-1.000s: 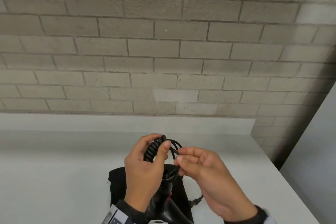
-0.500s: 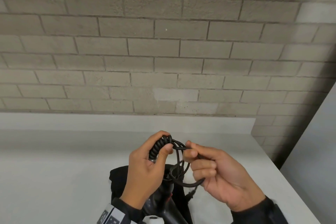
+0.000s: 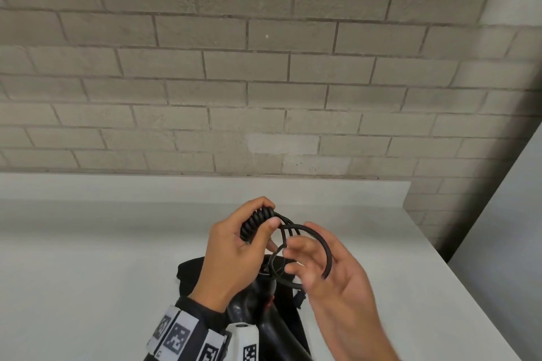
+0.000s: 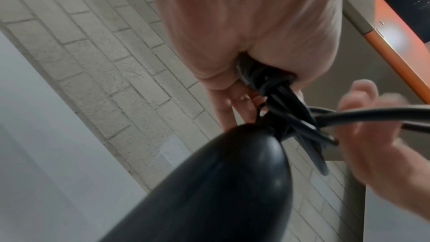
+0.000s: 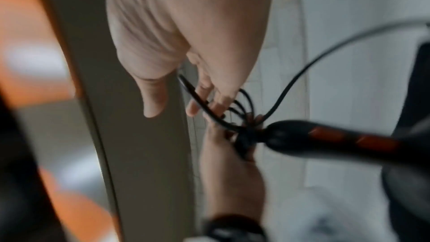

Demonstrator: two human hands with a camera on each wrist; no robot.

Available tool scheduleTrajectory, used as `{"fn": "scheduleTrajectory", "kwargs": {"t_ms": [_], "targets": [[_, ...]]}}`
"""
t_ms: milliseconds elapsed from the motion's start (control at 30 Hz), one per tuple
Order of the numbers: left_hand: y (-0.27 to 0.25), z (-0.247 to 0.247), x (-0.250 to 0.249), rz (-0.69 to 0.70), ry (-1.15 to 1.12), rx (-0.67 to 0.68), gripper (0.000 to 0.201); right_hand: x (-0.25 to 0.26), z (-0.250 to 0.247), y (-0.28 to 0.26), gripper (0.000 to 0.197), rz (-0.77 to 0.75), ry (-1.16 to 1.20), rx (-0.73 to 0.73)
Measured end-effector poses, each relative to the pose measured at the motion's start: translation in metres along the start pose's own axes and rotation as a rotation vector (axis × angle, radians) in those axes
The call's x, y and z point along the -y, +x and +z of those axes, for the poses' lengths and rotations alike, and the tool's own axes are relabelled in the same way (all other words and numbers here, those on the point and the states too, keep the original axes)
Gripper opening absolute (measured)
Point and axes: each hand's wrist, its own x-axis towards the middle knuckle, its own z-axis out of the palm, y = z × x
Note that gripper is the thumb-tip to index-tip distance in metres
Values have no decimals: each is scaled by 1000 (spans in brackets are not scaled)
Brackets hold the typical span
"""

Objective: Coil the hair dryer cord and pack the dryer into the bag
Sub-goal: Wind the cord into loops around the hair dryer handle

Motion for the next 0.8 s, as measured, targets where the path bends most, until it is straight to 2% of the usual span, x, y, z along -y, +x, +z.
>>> {"fn": "scheduleTrajectory", "kwargs": {"t_ms": [67,267,367,467,533,567,633,700,733,800], "targets": [[-1,1,0,-2,-5,-20,17,-16,0,-12,80,-107,-342,-37],[-1,2,4,6,44,-44,13,-32,4,-22,42,-253,-866,-145],[0,1,6,14,68,-76,14,-18,8,-18,28,-199,-758,-201],[1,-4,9,-7,54,-138,17,14,5,-18,8,-192,-297,-340],[2,-10,11,-13,58,-167,18,39,-7,-20,41,-100,-123,-343],[3,-13,12,-9,66,-172,18,50,-18,-21,48,-30,-128,-348],[3,-13,12,-6,65,-167,18,65,-34,-24,48,108,-218,-302],[1,-9,13,-36,17,-153,20,67,-49,-20,54,116,-349,-294],[1,-6,12,-58,-11,-145,20,68,-53,-18,51,95,-407,-328],[0,-3,12,-84,-35,-147,20,64,-60,-15,23,17,-519,-422]]}}
